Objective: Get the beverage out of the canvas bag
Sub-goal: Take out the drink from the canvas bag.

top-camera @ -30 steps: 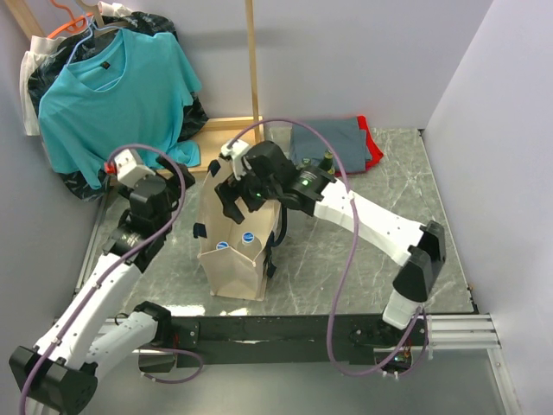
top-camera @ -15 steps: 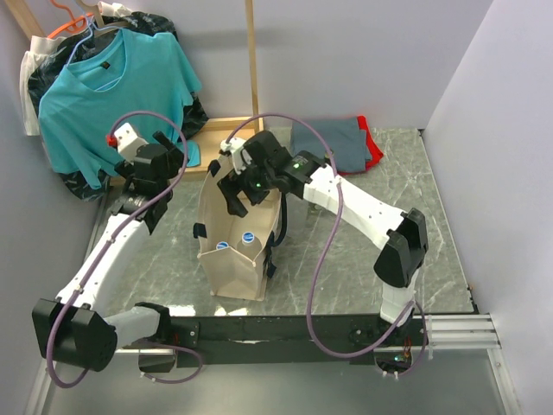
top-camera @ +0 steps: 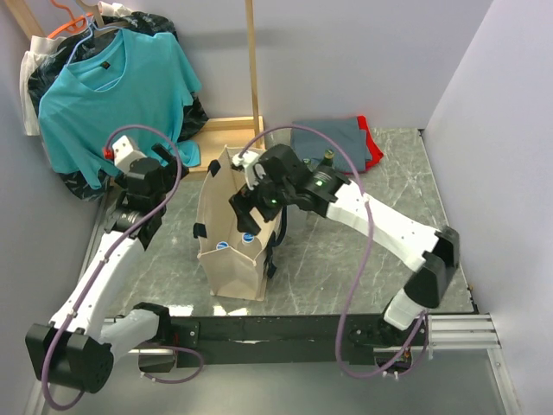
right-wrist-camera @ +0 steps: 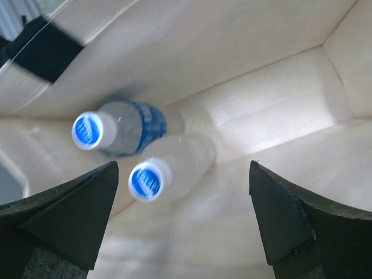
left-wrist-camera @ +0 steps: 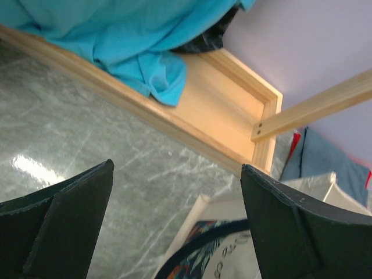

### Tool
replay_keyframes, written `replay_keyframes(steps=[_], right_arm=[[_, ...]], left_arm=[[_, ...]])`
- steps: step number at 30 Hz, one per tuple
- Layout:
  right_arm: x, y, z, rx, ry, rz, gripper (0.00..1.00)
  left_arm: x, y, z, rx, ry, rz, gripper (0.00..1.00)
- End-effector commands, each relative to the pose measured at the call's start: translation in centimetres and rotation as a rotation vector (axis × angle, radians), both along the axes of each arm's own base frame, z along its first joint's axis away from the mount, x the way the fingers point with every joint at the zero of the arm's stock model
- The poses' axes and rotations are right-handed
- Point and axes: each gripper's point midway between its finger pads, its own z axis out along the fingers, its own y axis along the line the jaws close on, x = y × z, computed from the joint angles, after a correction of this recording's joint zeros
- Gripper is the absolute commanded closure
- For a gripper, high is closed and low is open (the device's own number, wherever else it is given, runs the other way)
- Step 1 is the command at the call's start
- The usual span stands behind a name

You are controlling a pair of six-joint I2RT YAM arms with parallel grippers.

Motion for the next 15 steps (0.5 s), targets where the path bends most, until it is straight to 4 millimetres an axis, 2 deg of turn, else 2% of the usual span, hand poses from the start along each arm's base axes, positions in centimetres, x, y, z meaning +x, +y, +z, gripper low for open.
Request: replay_keyframes(steps=[1, 7, 11, 15], right_arm=[[-2.2, -0.7, 2.5, 0.075, -0.014, 0.017, 0.01], [-4.5, -0.4, 2.5, 0.098, 0.009, 0.069, 0.01], [-5.4, 0.1, 1.6, 0.088, 0.048, 0.109, 0.01], [-5.8, 0.3, -0.2, 0.028, 0.073, 0.108, 0.02]], left_arm=[[-1.3, -0.9, 0.0, -0.064, -0.012, -0.05, 0.04], [-2.2, -1.2, -0.7, -0.093, -0.005, -0.062, 0.04], [-2.3, -1.2, -1.0, -0.092, 0.004, -0.065, 0.04], [-2.3, -1.0, -0.9, -0.08, 0.009, -0.059, 0.04]])
